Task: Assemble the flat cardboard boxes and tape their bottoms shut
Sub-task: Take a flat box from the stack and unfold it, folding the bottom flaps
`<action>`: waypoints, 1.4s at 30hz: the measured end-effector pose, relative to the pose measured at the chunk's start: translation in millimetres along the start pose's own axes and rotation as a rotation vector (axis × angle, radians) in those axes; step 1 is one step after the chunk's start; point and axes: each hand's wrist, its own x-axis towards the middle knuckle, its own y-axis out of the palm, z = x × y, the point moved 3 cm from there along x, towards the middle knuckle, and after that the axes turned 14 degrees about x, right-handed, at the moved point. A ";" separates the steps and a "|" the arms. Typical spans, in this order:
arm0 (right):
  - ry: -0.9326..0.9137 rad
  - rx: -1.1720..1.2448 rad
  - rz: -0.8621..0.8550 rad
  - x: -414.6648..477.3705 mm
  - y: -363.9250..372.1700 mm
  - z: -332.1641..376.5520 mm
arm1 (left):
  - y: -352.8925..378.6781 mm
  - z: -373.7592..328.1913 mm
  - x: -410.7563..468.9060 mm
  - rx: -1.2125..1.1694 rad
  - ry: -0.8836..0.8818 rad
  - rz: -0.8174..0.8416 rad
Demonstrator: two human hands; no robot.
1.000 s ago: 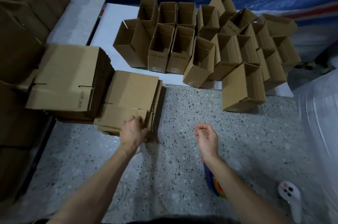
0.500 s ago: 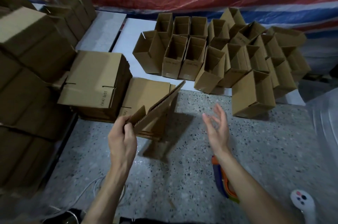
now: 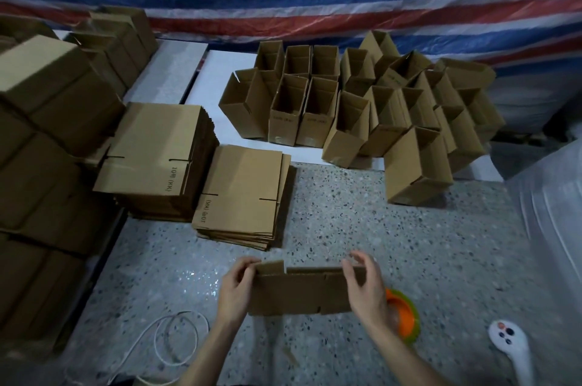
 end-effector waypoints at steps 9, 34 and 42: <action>-0.113 -0.181 -0.092 -21.1 8.0 3.2 | 10.4 -3.2 -1.7 0.010 -0.119 -0.029; -0.167 0.067 0.397 -9.0 -6.1 9.4 | 29.8 -27.4 -42.2 -0.084 -0.088 -0.071; 0.003 0.381 0.328 -12.1 1.5 -0.5 | 22.6 0.4 -52.6 -0.190 -0.211 0.082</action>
